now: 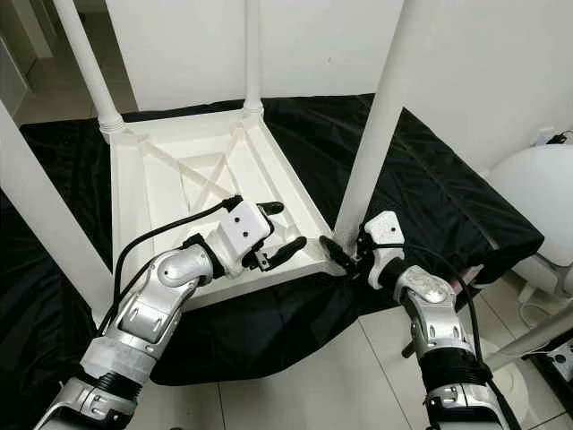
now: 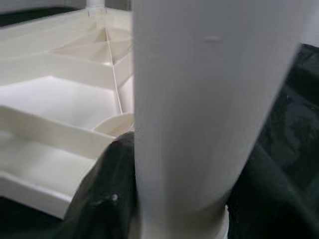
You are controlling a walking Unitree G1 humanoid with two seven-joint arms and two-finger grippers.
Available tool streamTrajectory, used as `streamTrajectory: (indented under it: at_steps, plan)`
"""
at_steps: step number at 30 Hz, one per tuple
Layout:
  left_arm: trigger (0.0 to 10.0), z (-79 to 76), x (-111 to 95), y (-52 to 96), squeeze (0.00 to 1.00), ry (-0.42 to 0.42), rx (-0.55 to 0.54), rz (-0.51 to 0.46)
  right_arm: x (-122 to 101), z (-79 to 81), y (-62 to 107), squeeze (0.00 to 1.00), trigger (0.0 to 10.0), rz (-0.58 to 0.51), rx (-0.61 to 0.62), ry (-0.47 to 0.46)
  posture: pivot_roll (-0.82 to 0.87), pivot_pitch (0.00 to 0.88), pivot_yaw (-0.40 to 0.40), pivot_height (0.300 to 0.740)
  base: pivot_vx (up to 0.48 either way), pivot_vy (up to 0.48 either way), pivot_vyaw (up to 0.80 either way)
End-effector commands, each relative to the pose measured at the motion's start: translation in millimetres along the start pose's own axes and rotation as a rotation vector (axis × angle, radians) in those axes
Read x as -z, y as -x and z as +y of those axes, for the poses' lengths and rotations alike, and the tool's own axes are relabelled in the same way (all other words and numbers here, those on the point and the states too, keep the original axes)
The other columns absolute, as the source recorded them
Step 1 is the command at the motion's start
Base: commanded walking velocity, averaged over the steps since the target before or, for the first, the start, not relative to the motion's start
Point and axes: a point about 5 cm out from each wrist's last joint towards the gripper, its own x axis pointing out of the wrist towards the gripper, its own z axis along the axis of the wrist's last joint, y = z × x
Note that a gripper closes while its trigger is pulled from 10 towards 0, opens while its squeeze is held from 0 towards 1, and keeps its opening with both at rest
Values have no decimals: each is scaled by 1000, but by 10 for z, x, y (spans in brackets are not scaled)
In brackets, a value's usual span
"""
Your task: Building children table
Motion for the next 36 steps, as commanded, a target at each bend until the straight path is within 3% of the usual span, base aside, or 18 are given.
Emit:
streamTrajectory:
  at_steps: [1, 7, 8, 9, 15, 17, 28, 30, 31, 33, 36]
  plan:
    - [10000, 50, -20, -17, 0, -16, -59, -2, 62, 44, -6, 0, 0, 26, -27, 3, -76, 27, 15, 740, 0, 0, 0]
    - [10000, 62, -14, -11, 0, -19, -68, -1, 101, 51, 6, 0, 0, 22, -20, -26, -79, 34, 12, 740, 0, 0, 0]
    - [10000, 60, -16, -7, 0, -17, -69, -2, 104, 60, 6, 0, 667, 19, -13, -34, -82, 39, 14, 740, 0, 0, 0]
    - [10000, 49, -14, -2, 0, -17, -66, -1, 106, 77, 4, 0, 10000, 16, -2, -42, -88, 44, 12, 740, 0, 0, 0]
    - [10000, 18, 4, 4, 0, -15, -57, 4, 105, 111, -4, 0, 10000, 6, 31, -73, -94, 57, 12, 740, 0, 0, 0]
    - [10000, -40, -5, -8, 0, 0, -50, -1, 82, 130, -8, 0, 10000, 23, 173, -92, -102, 69, 9, 740, 0, 0, 0]
    - [10000, -42, 25, 10, 0, 4, -55, 7, 28, 270, -92, 0, 10000, 18, 405, -170, -97, 60, -1, 740, 0, 0, 0]
    - [10000, -12, 23, 15, 0, 1, -65, 9, 20, 391, -130, 0, 10000, 35, 594, -244, -93, 46, 1, 740, 0, 0, 0]
    - [10000, -12, 23, 15, 0, 1, -65, 9, 20, 391, -130, 0, 10000, 35, 594, -244, -93, 46, 1, 740, 0, 0, 0]
    - [10000, 6, 20, 12, 0, -2, -69, 8, 26, 517, -147, 0, 10000, 63, 777, -303, -94, 38, 3, 740, 0, 0, 0]
    - [10000, 9, 19, 10, 0, -4, -69, 8, 27, 558, -150, 0, 10000, 71, 838, -316, -94, 38, 3, 740, 0, 0, 0]
